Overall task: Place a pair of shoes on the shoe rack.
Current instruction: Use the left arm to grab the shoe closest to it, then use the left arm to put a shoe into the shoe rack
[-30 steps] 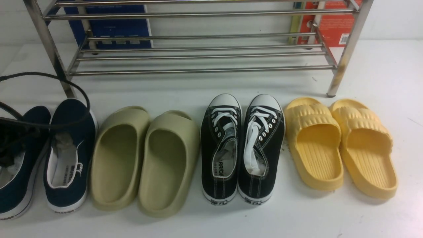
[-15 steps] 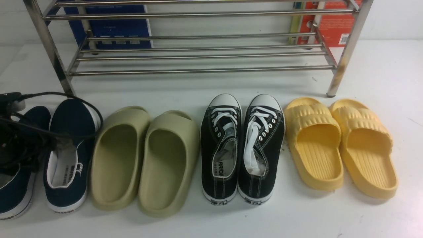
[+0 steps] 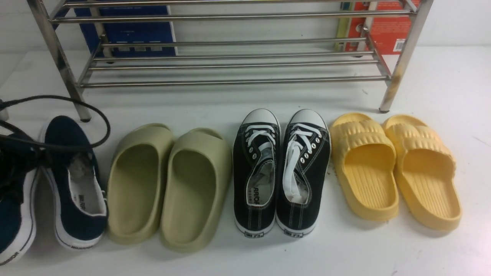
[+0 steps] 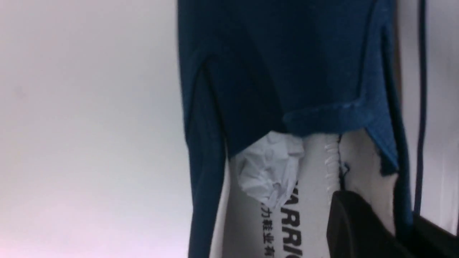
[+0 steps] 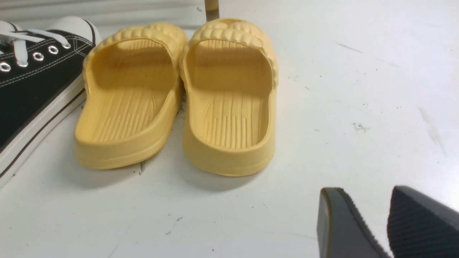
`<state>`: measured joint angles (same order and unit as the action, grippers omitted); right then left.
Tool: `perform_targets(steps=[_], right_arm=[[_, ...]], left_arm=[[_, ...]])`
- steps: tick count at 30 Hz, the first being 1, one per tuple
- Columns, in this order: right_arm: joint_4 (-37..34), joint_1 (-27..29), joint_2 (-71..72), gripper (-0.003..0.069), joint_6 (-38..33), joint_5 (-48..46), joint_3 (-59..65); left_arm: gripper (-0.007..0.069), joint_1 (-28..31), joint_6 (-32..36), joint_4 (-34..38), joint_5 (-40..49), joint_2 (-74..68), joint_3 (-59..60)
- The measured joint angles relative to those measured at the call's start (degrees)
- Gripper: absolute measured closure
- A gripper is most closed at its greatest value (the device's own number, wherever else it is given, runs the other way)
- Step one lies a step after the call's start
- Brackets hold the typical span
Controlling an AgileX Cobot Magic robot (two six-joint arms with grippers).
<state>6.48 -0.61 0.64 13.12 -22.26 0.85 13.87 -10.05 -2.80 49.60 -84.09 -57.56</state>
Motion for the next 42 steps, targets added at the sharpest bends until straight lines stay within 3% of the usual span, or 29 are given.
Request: perform_targets(steps=[7, 13, 18, 24, 33, 42], right_arm=[[0.00, 0.00, 0.00, 0.0419, 0.00, 0.00, 0.00], [0.00, 0.00, 0.00, 0.0419, -0.06, 0.00, 0.00], [0.00, 0.00, 0.00, 0.0419, -0.06, 0.00, 0.00], [0.00, 0.00, 0.00, 0.0419, -0.06, 0.00, 0.00], [0.00, 0.00, 0.00, 0.0419, -0.06, 0.00, 0.00], [0.00, 0.00, 0.00, 0.0419, -0.06, 0.00, 0.00]], left_arm=[[0.0624, -1.42, 2.68, 0.77, 6.41, 14.45, 0.00], [0.0624, -9.85, 3.26, 0.83, 8.34, 17.26, 0.00], [0.0624, -19.46, -0.20, -1.76, 9.40, 14.82, -1.52], [0.0624, -24.99, -2.00, -3.62, 10.95, 9.60, -7.29], [0.0624, -27.22, -2.11, -4.22, 11.16, -1.44, -17.62], [0.0624, -27.22, -6.85, -14.83, 7.54, -15.81, -30.86]])
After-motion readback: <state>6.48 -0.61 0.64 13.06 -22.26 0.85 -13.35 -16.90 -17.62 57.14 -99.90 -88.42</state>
